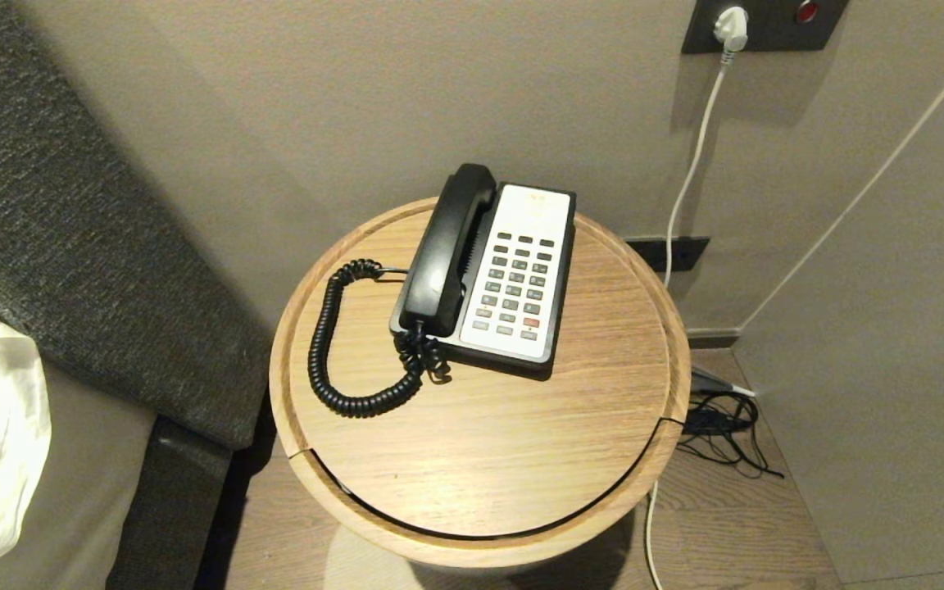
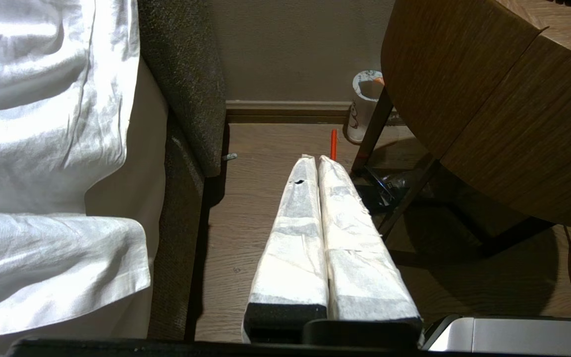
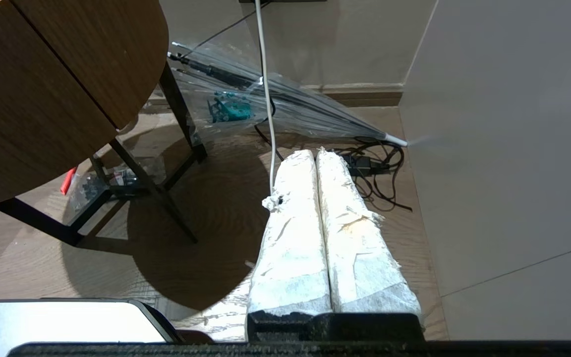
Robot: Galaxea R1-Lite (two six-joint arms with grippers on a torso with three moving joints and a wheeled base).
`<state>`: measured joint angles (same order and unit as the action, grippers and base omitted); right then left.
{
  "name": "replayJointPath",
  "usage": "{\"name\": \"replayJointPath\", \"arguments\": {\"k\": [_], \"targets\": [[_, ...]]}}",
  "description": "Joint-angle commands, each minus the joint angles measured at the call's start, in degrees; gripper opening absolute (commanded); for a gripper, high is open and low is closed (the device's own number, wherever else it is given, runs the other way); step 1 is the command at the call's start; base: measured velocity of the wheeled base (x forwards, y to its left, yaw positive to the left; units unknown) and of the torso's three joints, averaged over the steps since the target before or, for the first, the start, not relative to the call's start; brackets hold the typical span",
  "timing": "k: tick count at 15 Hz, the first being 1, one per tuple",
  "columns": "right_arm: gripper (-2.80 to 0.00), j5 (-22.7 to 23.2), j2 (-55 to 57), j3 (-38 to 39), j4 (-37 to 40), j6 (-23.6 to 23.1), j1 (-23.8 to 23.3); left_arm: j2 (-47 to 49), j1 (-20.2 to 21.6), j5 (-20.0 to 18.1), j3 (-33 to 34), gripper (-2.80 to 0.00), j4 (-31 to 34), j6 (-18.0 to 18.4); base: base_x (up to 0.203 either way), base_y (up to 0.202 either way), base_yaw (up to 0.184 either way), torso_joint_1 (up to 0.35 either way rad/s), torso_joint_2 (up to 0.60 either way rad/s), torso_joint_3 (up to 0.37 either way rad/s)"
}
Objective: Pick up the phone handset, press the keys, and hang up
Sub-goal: Pick up the desk phone handset
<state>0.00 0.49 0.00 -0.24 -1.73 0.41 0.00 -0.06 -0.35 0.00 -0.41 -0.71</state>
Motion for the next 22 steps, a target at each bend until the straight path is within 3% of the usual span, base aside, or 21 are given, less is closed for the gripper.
{"name": "replayJointPath", "arguments": {"k": [1,6,8,11,13,15,19,22], "targets": [[-2.80,0.00,0.04,0.00,-0.02,-0.03,0.02,0.09,-0.03,-0.01,0.00,-2.80,-0.02,0.00,0.000,0.000,0.000,0.000,0.00,0.000],[-2.80,0.00,0.04,0.00,-0.02,-0.03,0.02,0.09,-0.03,-0.10,-0.18,-2.80,-0.55,2.12,0.000,0.000,0.000,0.000,0.00,0.000],[-2.80,0.00,0.04,0.00,-0.02,-0.03,0.02,0.92,-0.03,-1.30,-5.12,-2.80,1.25,2.82,0.000,0.000,0.000,0.000,0.00,0.000],[-2.80,0.00,0.04,0.00,-0.02,-0.03,0.02,9.44,-0.04,-5.52,-26.67,-2.80,11.00,3.24,0.000,0.000,0.000,0.000,0.00,0.000],[-2.80,0.00,0.04,0.00,-0.02,-0.03,0.02,21.30,-0.14,-7.97,-42.56,-2.80,21.33,3.36,0.000,0.000,0.000,0.000,0.00,0.000],[-2.80,0.00,0.04,0.00,-0.02,-0.03,0.02,34.30,-0.29,-11.49,-53.85,-2.80,30.52,4.39,0.000,0.000,0.000,0.000,0.00,0.000],[-2.80,0.00,0.04,0.00,-0.02,-0.03,0.02,56.75,-2.76,-17.40,-69.42,-2.80,35.31,6.37,0.000,0.000,0.000,0.000,0.00,0.000],[-2.80,0.00,0.04,0.00,-0.02,-0.03,0.02,70.11,-6.60,-18.62,-81.77,-2.80,35.84,5.69,0.000,0.000,0.000,0.000,0.00,0.000]]}}
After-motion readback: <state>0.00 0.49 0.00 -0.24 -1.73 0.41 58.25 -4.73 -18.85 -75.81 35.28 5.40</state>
